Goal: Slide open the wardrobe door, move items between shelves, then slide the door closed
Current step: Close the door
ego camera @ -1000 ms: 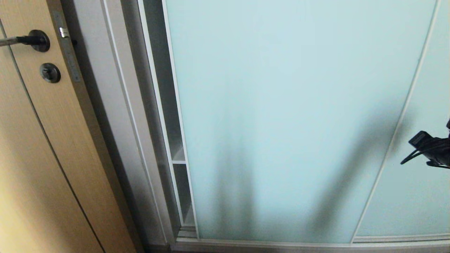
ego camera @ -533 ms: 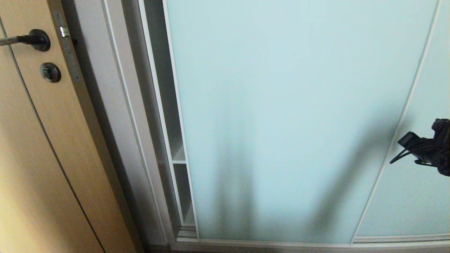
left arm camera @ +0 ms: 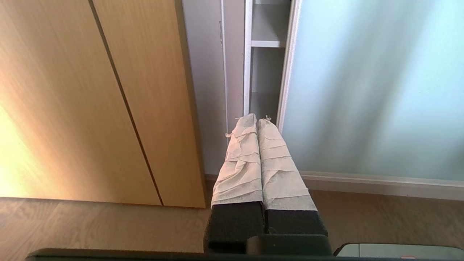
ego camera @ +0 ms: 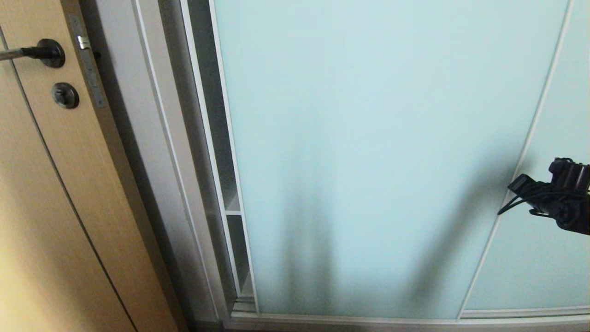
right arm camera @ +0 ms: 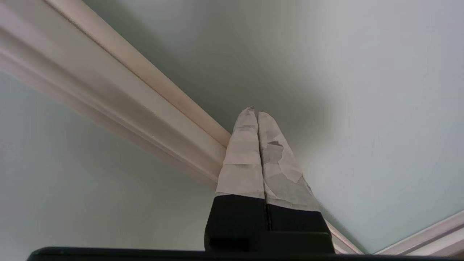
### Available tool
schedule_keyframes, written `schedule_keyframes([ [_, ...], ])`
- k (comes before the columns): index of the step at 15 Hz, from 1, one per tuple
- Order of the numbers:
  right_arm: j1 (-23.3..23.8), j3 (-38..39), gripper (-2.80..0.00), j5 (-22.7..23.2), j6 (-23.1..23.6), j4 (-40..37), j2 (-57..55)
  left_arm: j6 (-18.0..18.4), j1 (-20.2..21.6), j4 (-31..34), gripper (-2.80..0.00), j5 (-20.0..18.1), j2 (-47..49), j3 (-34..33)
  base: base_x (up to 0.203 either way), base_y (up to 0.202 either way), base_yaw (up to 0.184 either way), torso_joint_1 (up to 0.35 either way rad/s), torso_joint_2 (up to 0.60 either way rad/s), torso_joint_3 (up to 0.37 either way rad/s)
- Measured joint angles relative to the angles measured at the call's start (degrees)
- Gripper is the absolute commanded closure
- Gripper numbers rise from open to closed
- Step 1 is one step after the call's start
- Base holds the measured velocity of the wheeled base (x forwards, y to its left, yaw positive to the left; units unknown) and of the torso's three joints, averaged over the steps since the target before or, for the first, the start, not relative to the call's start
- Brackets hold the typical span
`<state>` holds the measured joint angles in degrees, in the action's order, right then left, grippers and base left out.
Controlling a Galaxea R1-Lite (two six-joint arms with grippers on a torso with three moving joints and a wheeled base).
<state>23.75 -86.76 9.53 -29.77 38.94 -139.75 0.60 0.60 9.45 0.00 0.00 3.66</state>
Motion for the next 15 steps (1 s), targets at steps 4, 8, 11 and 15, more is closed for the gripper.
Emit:
schedule_keyframes([
  [4, -1.1, 0.9, 0.0, 0.4, 0.1, -0.1, 0.4, 0.0, 0.0, 0.0, 0.0, 0.0, 0.0, 0.0, 0.0, 0.0, 0.0, 0.0, 0.0, 0.0],
  [8, -2.0, 4.0, 0.0, -1.1, 0.0, 0.0, 2.1, 0.0, 0.0, 0.0, 0.0, 0.0, 0.0, 0.0, 0.0, 0.0, 0.0, 0.0, 0.0, 0.0],
  [11, -2.1, 6.1, 0.0, -1.5, 0.1, 0.0, 4.1, 0.0, 0.0, 0.0, 0.0, 0.0, 0.0, 0.0, 0.0, 0.0, 0.0, 0.0, 0.0, 0.0],
  [15, -1.9, 13.0, 0.0, -1.8, 1.1, 1.2, 10.5, 0.0, 0.0, 0.0, 0.0, 0.0, 0.0, 0.0, 0.0, 0.0, 0.0, 0.0, 0.0, 0.0],
])
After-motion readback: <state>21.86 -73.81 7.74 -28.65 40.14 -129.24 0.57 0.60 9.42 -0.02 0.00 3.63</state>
